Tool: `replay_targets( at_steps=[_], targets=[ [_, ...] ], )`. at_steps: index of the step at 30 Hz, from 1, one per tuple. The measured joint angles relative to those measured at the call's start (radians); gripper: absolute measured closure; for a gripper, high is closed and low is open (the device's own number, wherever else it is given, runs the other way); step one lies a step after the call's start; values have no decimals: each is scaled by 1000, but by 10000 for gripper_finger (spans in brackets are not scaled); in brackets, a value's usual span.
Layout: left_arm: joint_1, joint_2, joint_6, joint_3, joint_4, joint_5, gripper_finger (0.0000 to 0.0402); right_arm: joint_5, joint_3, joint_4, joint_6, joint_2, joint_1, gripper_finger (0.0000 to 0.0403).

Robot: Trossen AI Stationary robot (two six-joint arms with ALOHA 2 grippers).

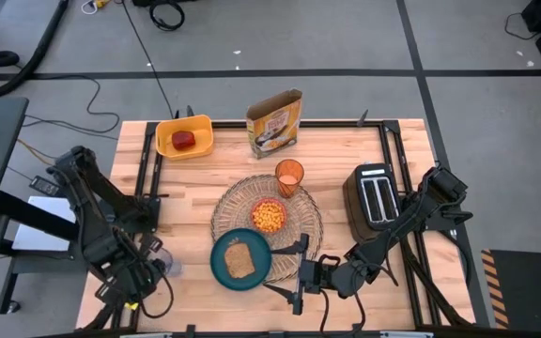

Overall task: Arrange a breakfast setting
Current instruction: Put the violet spoon on the placemat to the right of the red bowl

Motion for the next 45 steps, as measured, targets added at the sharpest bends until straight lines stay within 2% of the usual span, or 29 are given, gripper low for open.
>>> replay_targets(
  at_steps=[8,12,17,23,30,33,37,42,45],
  targets=[
    [47,-56,4,0,-8,14,386,-11,0,0,0,0,0,30],
    [87,-97,-20,4,-22,66,386,-25,0,0,0,0,-4,30],
    [154,-135,-47,91,-89,96,386,-31,0,0,-30,0,-44,30],
    [199,-156,-44,251,-99,80,386,-177,0,23,-40,0,-127,30],
    [199,-158,-48,438,-131,70,386,-342,0,97,-27,0,-212,30],
    [183,-159,-14,480,-131,-11,386,-424,0,147,19,0,-242,30],
    [163,-149,173,470,-129,-154,388,-507,0,194,97,0,-267,30],
    [164,-84,468,395,-107,-353,389,-522,0,183,128,0,-271,30],
    [171,-40,619,316,-44,-444,389,-485,0,103,131,0,-270,30]
  ],
)
